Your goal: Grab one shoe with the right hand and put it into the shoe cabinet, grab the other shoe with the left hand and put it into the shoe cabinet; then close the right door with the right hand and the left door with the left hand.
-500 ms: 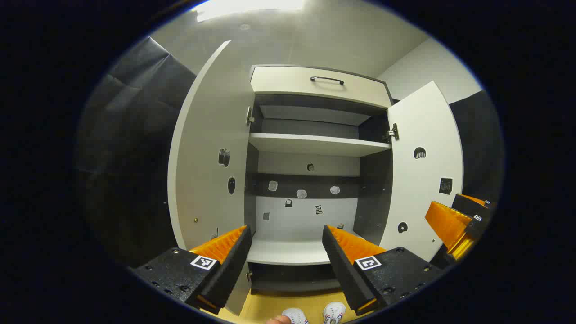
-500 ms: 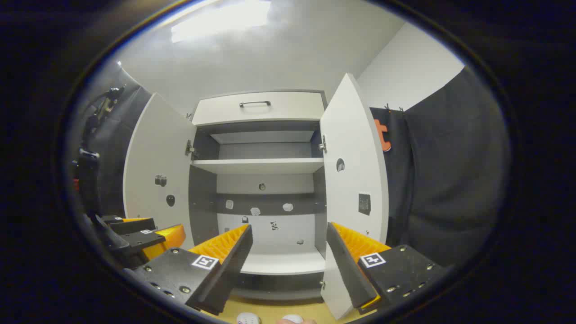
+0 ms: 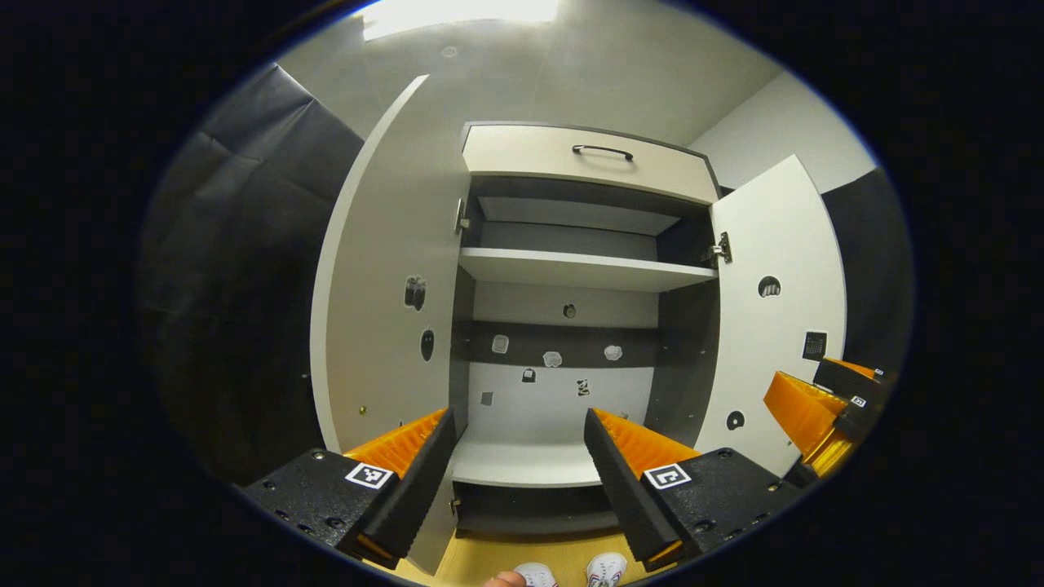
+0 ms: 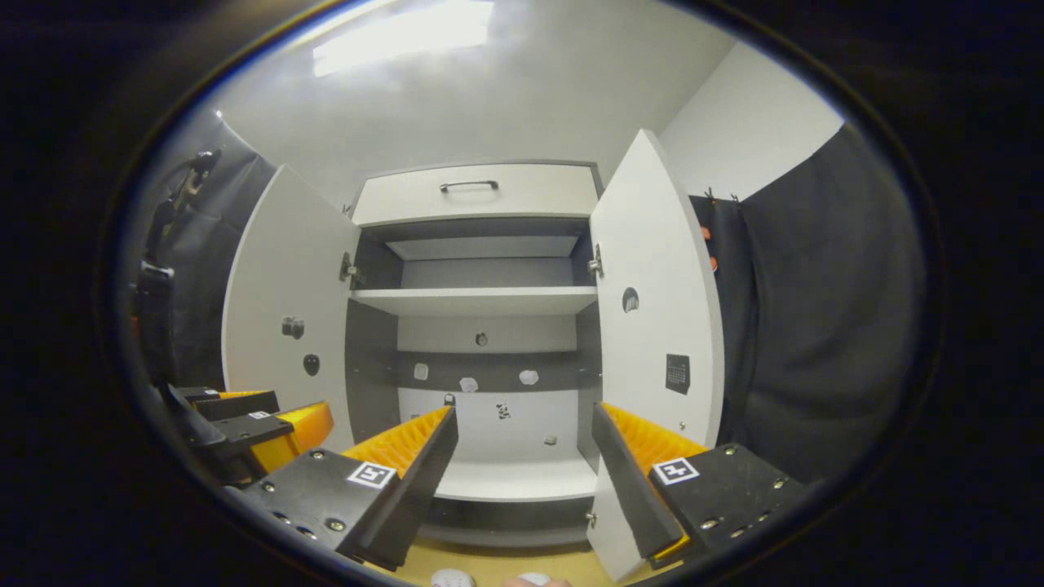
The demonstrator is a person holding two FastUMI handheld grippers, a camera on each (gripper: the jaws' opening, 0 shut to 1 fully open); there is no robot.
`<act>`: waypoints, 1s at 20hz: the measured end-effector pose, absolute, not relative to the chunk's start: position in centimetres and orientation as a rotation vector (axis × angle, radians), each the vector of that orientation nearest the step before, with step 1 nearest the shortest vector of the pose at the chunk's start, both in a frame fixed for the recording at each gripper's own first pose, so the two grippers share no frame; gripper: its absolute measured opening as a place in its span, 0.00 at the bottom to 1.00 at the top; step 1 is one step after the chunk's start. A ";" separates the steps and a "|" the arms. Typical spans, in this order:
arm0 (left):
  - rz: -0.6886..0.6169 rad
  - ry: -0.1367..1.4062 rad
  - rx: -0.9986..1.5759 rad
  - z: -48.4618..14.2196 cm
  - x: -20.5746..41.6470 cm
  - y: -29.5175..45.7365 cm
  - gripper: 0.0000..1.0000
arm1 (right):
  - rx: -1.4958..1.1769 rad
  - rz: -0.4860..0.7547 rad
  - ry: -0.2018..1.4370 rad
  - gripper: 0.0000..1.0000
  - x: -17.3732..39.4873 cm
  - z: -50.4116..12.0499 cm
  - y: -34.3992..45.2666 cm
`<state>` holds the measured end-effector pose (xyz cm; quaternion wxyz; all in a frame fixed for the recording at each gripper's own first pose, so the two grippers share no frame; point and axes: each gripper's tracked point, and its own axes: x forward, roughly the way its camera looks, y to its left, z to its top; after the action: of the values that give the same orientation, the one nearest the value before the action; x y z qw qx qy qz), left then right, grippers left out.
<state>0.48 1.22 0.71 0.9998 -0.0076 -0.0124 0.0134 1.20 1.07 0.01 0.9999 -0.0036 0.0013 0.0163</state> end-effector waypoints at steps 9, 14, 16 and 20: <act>0.057 0.009 -0.007 -0.6 0.2 2.8 0.96 | -0.019 0.070 0.110 0.97 2.3 -4.4 2.4; 0.090 0.011 0.002 -0.7 -0.3 4.5 0.96 | -0.033 0.077 0.322 0.94 2.3 -14.1 2.7; 0.102 0.015 0.008 -0.8 -0.5 5.2 0.96 | -0.053 0.083 0.414 0.87 1.8 -18.4 2.9; 0.128 0.028 0.024 -1.3 -0.9 6.5 0.96 | -0.044 0.118 0.601 0.80 0.3 -27.0 3.6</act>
<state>-0.94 6.46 -1.31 0.9978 0.0118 0.0138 0.0639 0.32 3.62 -27.05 0.9532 -0.0217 0.2958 0.0582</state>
